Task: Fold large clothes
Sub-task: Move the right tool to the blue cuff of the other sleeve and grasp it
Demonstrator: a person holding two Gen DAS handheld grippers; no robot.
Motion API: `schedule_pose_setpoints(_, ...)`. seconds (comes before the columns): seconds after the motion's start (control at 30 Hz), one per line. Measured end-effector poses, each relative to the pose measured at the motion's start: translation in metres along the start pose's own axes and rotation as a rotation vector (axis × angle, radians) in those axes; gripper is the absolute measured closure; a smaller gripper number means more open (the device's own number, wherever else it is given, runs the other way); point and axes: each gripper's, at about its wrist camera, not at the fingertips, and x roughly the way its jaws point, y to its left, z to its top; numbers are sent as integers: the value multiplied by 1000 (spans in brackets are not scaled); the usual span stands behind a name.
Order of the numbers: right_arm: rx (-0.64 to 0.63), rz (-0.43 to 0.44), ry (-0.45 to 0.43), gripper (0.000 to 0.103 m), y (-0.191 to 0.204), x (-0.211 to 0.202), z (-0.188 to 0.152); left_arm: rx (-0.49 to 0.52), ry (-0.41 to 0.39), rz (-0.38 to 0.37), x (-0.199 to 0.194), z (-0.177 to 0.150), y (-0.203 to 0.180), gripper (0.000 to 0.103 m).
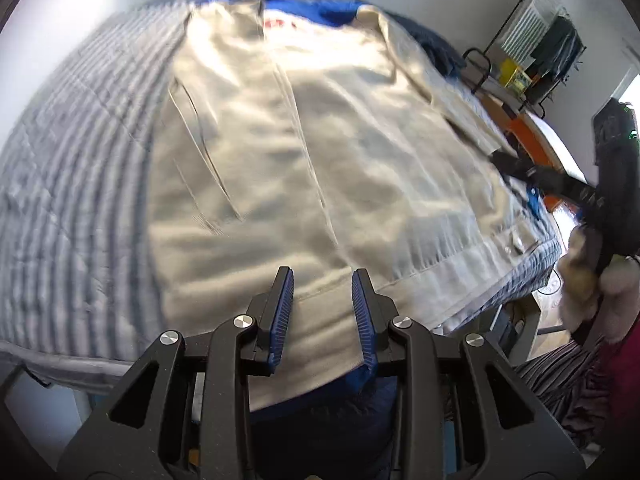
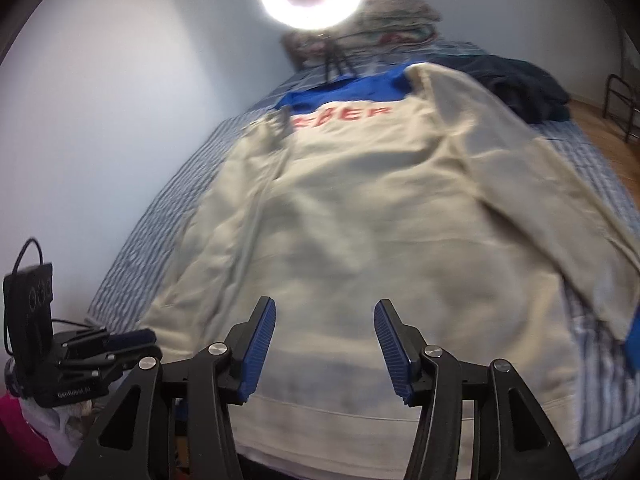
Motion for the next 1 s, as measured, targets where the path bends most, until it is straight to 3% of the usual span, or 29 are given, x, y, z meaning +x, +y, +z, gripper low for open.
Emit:
schedule_pose_setpoints(0.2, 65, -50, -6, 49, -51, -21, 5, -29, 71, 21, 21, -2, 7, 73)
schedule_pose_setpoints(0.37, 151, -105, -6, 49, -93, -37, 9, -13, 58, 53, 14, -1, -5, 73)
schedule_pose_setpoints(0.47, 185, -152, -22, 49, -118, -53, 11, 6, 27, -1, -3, 7, -16, 72)
schedule_pose_setpoints(0.57, 252, -208, -45, 46, -153, -71, 12, 18, -14, -51, -20, 17, -29, 58)
schedule_pose_setpoints(0.73, 461, -272, -88, 44, -227, -98, 1, 39, -23, -115, -31, 40, -46, 58)
schedule_pose_setpoints(0.87, 620, -272, -111, 44, -278, -109, -14, 39, -21, -128, -27, 60, -53, 58)
schedule_pose_setpoints(1.0, 686, -288, -99, 43, -308, -106, -20, 26, -24, -156, -18, 75, -55, 58)
